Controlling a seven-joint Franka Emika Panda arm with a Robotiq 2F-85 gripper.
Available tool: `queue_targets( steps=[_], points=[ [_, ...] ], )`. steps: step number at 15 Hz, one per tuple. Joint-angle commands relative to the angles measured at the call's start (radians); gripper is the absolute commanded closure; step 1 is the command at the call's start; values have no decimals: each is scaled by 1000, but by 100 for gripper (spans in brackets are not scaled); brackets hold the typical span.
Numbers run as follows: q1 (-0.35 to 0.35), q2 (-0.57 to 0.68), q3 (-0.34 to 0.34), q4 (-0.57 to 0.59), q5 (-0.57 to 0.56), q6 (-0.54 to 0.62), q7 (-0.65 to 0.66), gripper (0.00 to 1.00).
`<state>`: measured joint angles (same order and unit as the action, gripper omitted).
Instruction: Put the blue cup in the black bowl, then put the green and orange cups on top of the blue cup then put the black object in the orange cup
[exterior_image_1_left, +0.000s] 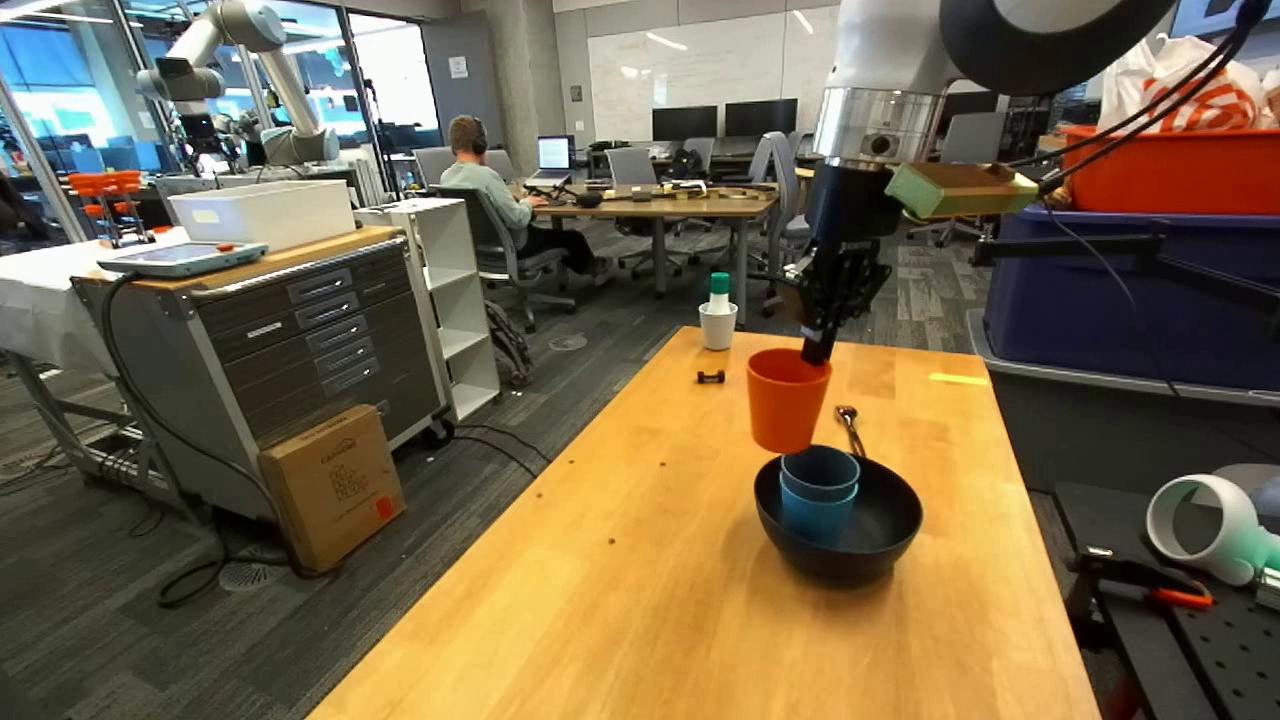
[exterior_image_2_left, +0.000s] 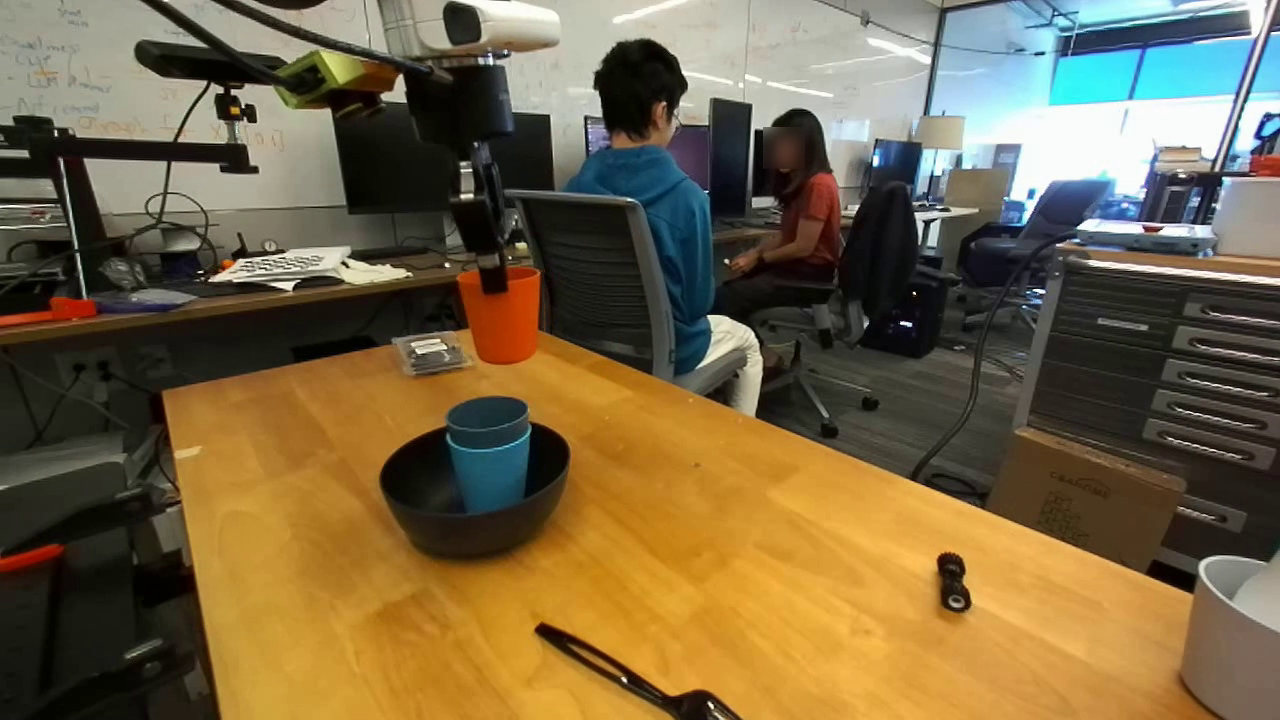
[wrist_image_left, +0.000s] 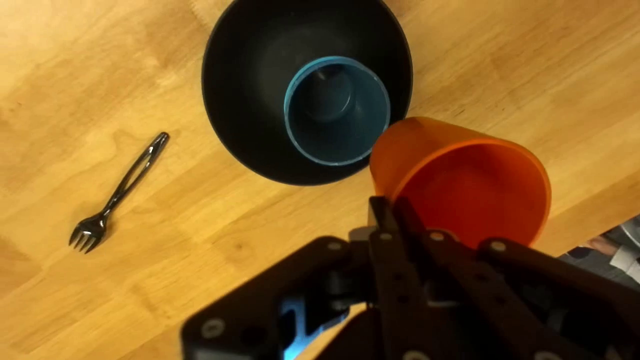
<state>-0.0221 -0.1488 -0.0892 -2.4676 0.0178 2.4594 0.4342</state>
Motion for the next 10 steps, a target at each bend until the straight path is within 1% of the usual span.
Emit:
queue_targets(
  steps=[1, 3, 10],
  points=[
    [-40, -41, 20, -41, -26, -11, -19, 99],
    [-55, -19, 15, -53, -49, 26, -24, 99],
    [-91, 20, 8, -76, -74, 19, -37, 99]
  ],
)
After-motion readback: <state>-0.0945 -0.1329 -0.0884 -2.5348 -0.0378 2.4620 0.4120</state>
